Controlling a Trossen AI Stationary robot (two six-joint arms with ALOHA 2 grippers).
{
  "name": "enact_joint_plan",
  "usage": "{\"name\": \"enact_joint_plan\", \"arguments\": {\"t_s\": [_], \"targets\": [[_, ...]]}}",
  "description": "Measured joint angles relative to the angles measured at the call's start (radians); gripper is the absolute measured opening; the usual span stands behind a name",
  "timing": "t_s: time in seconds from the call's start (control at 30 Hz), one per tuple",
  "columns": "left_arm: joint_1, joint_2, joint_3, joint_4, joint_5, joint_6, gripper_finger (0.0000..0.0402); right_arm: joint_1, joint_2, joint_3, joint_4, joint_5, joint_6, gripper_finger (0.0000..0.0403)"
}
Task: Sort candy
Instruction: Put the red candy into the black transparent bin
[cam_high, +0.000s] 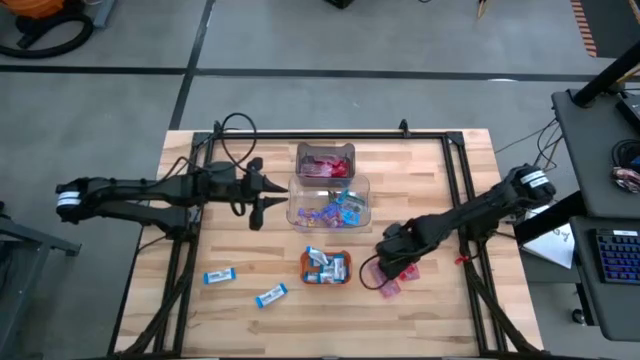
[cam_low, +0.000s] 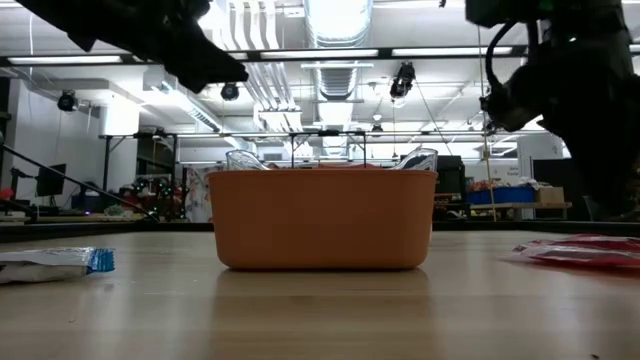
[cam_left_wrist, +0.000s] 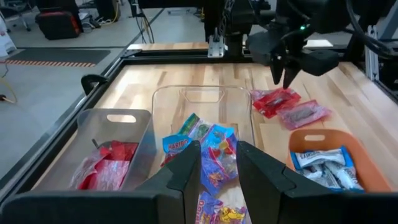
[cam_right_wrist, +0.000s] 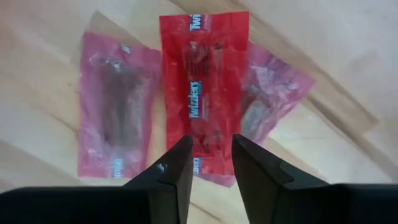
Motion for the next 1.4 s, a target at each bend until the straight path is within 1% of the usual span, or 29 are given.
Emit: {"name": "enact_joint_plan", "arguments": {"t_s": [0.13, 0.27, 0.4, 0.5, 0.6, 0.73, 1.13, 1.4], "targets": [[0.0, 0.02, 0.0, 0.003, 0.0, 0.011, 0.0087, 0.0, 0.072, 0.058, -0.031, 0.0, -0.055, 0.0132], [0.0, 0.034, 0.0, 0.006, 0.0, 0.011, 0.0087, 0.0, 0.131, 0.094, -0.03, 0.0, -0.091, 0.0182], [0.0, 0.039, 0.0, 0.006, 0.0, 0.012, 0.0087, 0.0, 0.185, 0.102, -0.033, 0.004, -0.097, 0.0227], [0.0, 0.039, 0.0, 0.006, 0.0, 0.015, 0.0087, 0.0, 0.219, 0.095, -0.037, 0.004, -0.1, 0.0246], [0.0, 0.039, 0.0, 0.006, 0.0, 0.017, 0.0087, 0.0, 0.245, 0.093, -0.038, 0.004, -0.11, 0.0252], [0.0, 0.039, 0.0, 0.006, 0.0, 0.016, 0.0087, 0.0, 0.252, 0.093, -0.036, 0.003, -0.114, 0.024], [0.0, 0.039, 0.0, 0.006, 0.0, 0.016, 0.0087, 0.0, 0.241, 0.11, -0.037, 0.0, -0.106, 0.0165], [0.0, 0.039, 0.0, 0.006, 0.0, 0.016, 0.0087, 0.0, 0.24, 0.144, -0.057, -0.004, -0.136, 0.0115]]}}
